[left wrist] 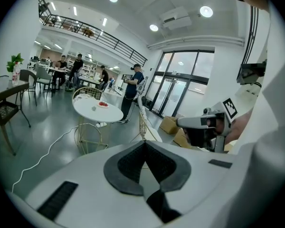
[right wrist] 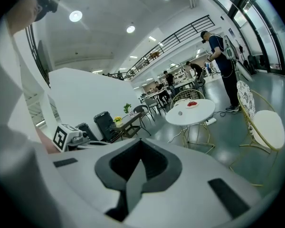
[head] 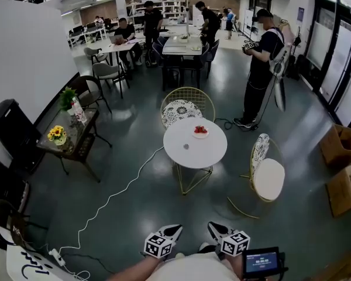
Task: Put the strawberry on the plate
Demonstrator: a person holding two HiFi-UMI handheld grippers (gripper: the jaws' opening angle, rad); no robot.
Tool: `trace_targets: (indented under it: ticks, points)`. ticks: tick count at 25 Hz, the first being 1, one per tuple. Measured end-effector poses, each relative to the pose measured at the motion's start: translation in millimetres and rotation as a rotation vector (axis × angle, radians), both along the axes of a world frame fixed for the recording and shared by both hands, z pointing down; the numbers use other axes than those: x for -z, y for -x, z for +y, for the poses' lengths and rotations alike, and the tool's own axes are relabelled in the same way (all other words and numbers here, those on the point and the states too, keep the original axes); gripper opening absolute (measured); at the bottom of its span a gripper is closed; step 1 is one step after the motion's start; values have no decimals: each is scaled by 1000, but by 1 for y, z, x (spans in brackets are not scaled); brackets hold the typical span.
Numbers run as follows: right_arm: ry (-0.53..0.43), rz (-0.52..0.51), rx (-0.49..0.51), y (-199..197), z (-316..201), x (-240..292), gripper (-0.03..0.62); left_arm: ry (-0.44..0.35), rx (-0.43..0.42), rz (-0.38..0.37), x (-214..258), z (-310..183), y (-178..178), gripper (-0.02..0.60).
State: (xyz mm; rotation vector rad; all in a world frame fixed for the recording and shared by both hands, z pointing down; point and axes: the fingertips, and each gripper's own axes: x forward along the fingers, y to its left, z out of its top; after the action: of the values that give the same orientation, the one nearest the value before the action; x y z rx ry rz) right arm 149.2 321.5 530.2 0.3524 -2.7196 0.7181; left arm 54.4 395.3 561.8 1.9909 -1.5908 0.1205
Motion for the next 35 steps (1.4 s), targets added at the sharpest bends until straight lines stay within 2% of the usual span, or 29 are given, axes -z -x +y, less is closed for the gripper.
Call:
trace_targets:
  ticks: [7,11,15,21,24,29,35]
  points:
    - [12,22,49,14,-20,-15,5,21,73,6,-9,-13,24,5]
    - [21,11,79,25,-49,-22,5,42,122,23,-15,-36,34,6]
    - [26,7,105,35,-79,-24,5,25,162,55,-9,-65,44,5]
    - [21,23,167,39,-153,-30,5,32,166,37,-2,-143,39,5]
    - [2,6,186,36,-154,-23,5,11,156,15,7,-147,33,5]
    - [-26,-22,213,78,-194,-19,5,-8,206,-21,5,-181,73,6]
    - [-7,-11,244,72,-202,-21,5,7,263,-26,2,-188,78,5]
